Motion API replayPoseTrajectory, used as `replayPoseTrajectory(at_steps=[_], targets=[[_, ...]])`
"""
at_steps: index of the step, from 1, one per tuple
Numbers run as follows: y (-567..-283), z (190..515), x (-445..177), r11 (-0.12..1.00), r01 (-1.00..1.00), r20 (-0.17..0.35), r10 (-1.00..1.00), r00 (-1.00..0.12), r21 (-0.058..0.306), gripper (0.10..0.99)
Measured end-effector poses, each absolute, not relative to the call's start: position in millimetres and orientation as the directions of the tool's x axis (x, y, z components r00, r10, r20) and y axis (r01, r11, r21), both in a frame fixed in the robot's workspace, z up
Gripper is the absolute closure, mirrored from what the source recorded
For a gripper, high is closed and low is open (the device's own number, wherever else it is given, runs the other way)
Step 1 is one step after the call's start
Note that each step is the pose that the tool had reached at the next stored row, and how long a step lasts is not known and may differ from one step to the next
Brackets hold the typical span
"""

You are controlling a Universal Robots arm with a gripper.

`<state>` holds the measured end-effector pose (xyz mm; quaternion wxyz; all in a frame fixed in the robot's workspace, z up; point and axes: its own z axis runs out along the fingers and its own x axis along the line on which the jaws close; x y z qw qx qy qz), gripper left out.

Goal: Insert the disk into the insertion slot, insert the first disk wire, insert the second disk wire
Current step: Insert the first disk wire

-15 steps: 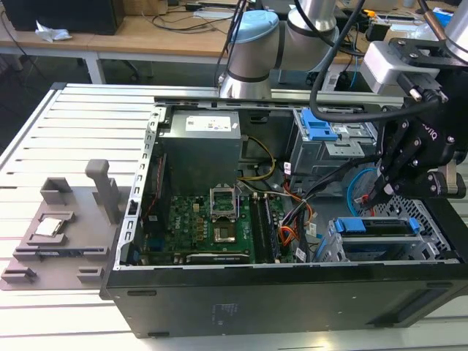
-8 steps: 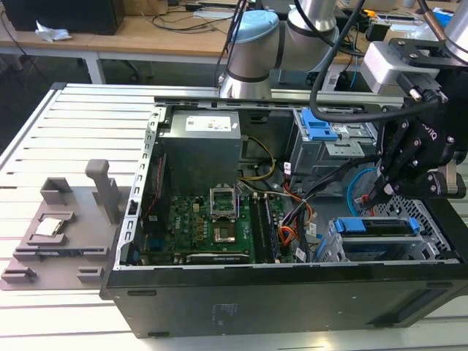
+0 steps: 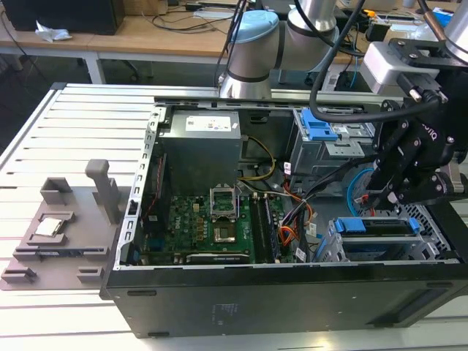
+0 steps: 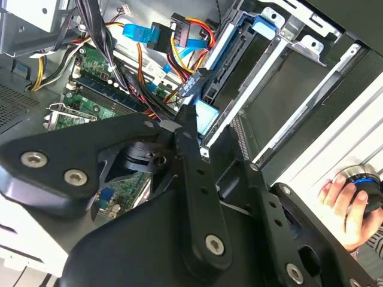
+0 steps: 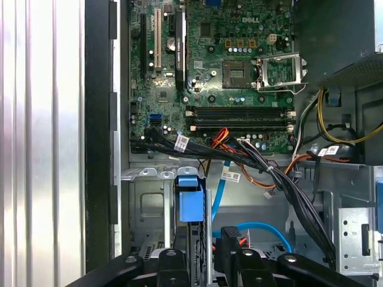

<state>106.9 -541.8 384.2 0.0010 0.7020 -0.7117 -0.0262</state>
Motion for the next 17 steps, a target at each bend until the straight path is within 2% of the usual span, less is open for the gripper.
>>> replayPoseTrajectory(at_steps=[4,13,17], targets=[[-531,384,107,0.013,-0.999,-0.035,-0.999,-0.014,0.039,0.725],[-529,375,107,0.012,-0.999,-0.035,-0.999,-0.014,0.039,0.725],[-519,372,113,0.011,-0.999,-0.031,-0.999,-0.012,0.039,0.725]])
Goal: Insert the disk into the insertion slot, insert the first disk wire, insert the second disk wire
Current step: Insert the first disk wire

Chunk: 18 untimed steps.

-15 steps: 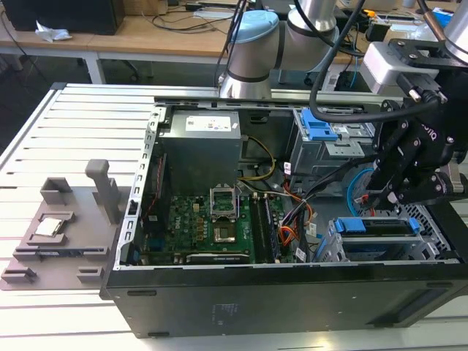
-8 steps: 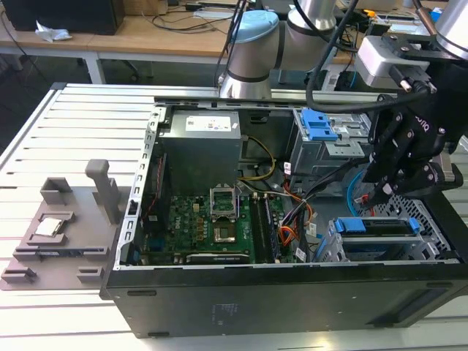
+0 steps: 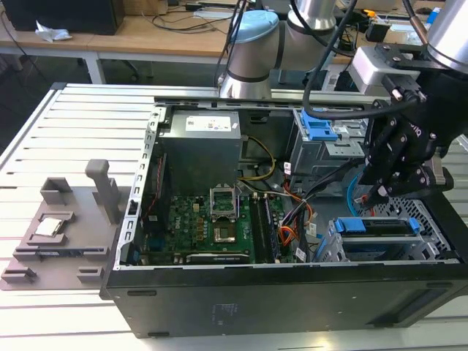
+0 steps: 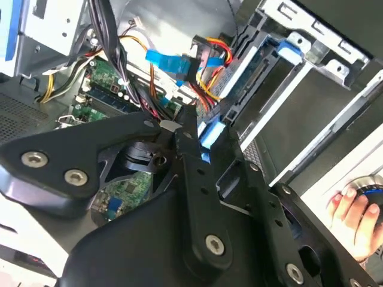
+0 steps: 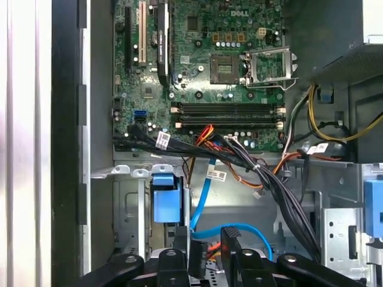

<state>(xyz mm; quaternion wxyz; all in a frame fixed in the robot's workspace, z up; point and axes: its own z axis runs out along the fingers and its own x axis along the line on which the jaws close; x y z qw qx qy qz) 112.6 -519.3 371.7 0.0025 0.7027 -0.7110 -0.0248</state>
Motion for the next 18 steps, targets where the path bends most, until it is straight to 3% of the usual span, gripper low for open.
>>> replayPoseTrajectory(at_steps=[3,9,12,18], targets=[[-518.6,365.9,117.8,0.019,-0.999,-0.006,-1.0,-0.02,0.038,0.725],[-518.6,362.4,118.7,0.027,-0.999,-0.004,-1.0,-0.028,0.038,0.725],[-518.6,362.4,118.7,0.027,-0.999,-0.004,-1.0,-0.028,0.038,0.922],[-519.3,362.2,118.7,0.028,-0.999,-0.005,-1.0,-0.028,0.038,0.922]])
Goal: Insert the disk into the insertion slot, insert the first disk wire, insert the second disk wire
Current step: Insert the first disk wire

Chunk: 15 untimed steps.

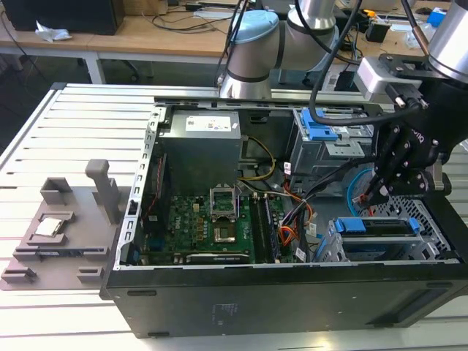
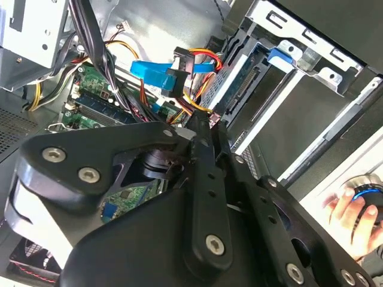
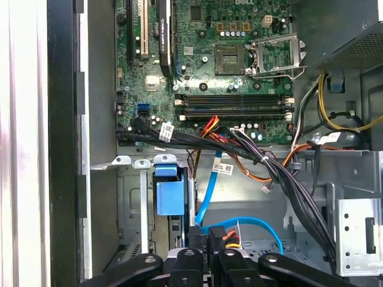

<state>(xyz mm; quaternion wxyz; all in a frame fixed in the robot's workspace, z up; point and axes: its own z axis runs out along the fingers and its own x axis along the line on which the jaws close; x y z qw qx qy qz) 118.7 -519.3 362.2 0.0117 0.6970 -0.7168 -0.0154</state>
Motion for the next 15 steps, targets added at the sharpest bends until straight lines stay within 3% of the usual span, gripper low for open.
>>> replayPoseTrajectory(at_steps=[15], targets=[[-557,362,119,0.028,-0.999,-0.002,-1.0,-0.028,0.038,0.922]])
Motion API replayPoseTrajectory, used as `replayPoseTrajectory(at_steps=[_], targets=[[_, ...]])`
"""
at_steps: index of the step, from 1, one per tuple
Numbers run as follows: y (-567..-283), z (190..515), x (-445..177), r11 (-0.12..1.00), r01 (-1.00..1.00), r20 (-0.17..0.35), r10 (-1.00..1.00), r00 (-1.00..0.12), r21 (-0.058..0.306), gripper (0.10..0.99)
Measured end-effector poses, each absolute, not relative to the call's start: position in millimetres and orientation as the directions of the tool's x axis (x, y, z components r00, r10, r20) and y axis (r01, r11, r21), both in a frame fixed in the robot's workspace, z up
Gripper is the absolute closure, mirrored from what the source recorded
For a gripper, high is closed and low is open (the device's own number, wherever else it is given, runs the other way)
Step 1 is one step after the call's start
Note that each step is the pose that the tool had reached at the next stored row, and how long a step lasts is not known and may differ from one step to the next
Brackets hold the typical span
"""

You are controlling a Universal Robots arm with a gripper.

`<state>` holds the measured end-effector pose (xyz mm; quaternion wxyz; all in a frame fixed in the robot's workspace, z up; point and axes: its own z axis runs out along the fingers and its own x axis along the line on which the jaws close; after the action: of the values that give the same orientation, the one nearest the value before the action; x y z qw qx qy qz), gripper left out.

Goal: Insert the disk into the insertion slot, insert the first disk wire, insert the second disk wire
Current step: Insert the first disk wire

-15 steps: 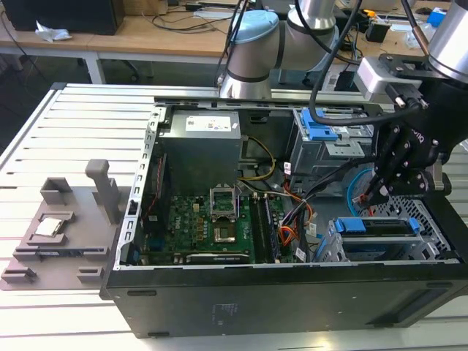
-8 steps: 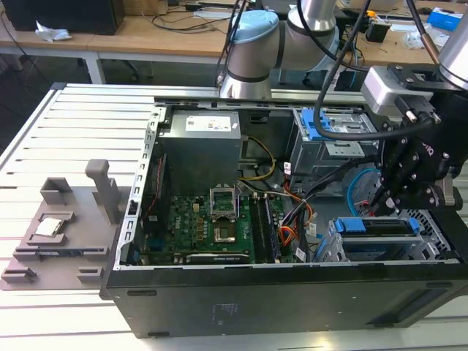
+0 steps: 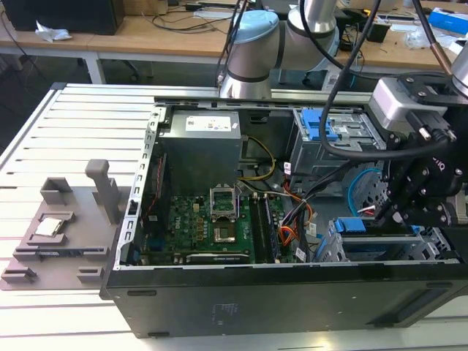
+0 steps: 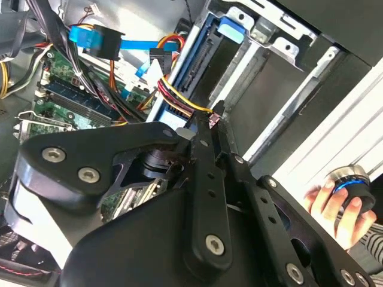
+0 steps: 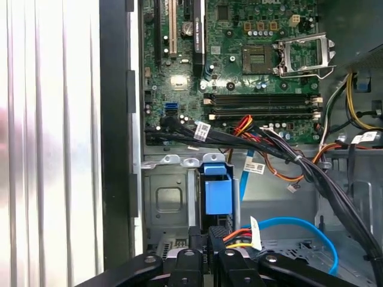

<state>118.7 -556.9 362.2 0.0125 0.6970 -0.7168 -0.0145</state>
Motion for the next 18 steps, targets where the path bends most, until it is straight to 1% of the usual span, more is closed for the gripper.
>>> replayPoseTrajectory(at_steps=[9,18], targets=[[-557,361,133,0.028,-0.999,-0.002,-1.0,-0.028,0.038,0.922],[-557,353,137,0.028,-0.999,-0.002,-1.0,-0.028,0.038,0.922]])
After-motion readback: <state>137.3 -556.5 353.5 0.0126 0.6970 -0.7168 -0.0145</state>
